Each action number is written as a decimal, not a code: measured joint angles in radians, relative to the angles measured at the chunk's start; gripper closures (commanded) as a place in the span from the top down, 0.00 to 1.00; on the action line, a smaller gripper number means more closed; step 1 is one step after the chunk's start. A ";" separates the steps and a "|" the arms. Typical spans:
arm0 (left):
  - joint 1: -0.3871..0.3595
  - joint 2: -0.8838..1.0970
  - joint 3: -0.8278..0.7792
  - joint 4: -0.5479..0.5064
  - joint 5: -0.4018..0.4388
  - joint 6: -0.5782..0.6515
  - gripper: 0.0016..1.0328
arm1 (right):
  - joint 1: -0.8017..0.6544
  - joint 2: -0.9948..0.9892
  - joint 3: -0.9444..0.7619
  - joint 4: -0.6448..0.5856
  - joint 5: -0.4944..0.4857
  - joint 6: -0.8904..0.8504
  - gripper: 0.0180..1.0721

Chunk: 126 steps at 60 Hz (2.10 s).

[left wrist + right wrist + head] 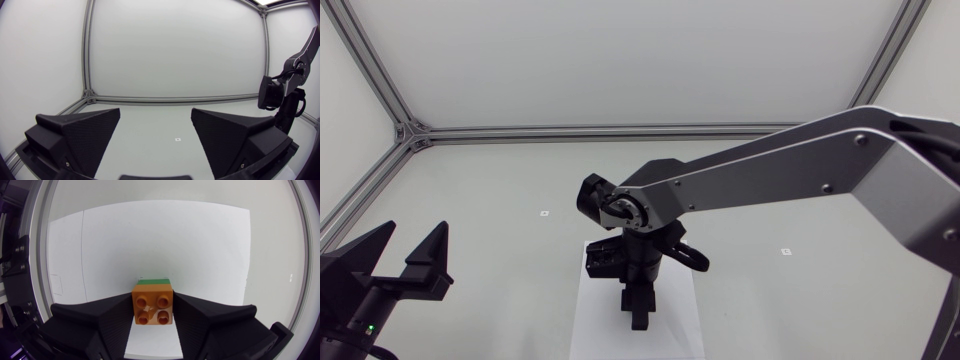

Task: Pick up the orange 2x2 brick with the right arm and stack it on top of the green 2x2 brick in the center

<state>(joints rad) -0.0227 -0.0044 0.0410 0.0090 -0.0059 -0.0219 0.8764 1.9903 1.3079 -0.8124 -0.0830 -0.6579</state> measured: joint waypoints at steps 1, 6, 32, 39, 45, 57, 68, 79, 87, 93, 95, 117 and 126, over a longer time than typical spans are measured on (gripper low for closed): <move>0.000 0.000 0.000 0.000 0.000 0.000 0.96 | 0.000 0.000 0.000 0.000 0.000 0.000 0.47; 0.000 0.000 0.000 0.000 0.000 0.000 0.96 | 0.000 0.000 -0.001 0.000 -0.003 0.003 0.47; 0.000 0.000 0.000 0.000 0.000 0.000 0.96 | 0.002 0.000 -0.003 0.001 -0.003 0.026 0.42; 0.000 0.000 0.000 0.000 0.000 0.000 0.96 | 0.002 0.000 -0.003 0.001 -0.003 0.026 0.42; 0.000 0.000 0.000 0.000 0.000 0.000 0.96 | 0.002 0.000 -0.003 0.001 -0.003 0.029 0.43; 0.000 0.000 0.000 0.000 0.000 0.000 0.96 | 0.002 0.000 -0.003 0.002 -0.003 0.029 0.60; 0.000 0.000 0.000 0.000 0.000 0.000 0.96 | 0.002 0.000 -0.007 0.005 -0.003 0.029 0.84; 0.000 0.000 0.000 0.000 0.000 0.000 0.96 | 0.002 0.000 -0.007 0.005 -0.003 0.029 0.95; 0.000 0.000 0.000 0.000 0.000 0.000 0.96 | 0.002 -0.003 -0.007 0.005 -0.003 0.029 0.95; 0.000 0.000 0.000 0.000 0.000 0.000 0.96 | 0.001 -0.024 -0.007 0.004 -0.003 0.029 0.95; 0.000 0.000 0.000 0.000 0.000 0.000 0.96 | 0.000 -0.034 -0.007 0.001 -0.002 0.029 0.95; 0.000 0.000 0.000 0.000 0.000 0.000 0.96 | -0.014 -0.232 -0.006 -0.105 0.000 0.050 0.95; 0.000 0.000 0.000 0.000 0.000 0.000 0.96 | -0.031 -0.387 -0.006 -0.134 -0.001 0.072 0.95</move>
<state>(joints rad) -0.0227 -0.0044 0.0410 0.0086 -0.0059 -0.0223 0.8455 1.6032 1.3018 -0.9462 -0.0837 -0.5861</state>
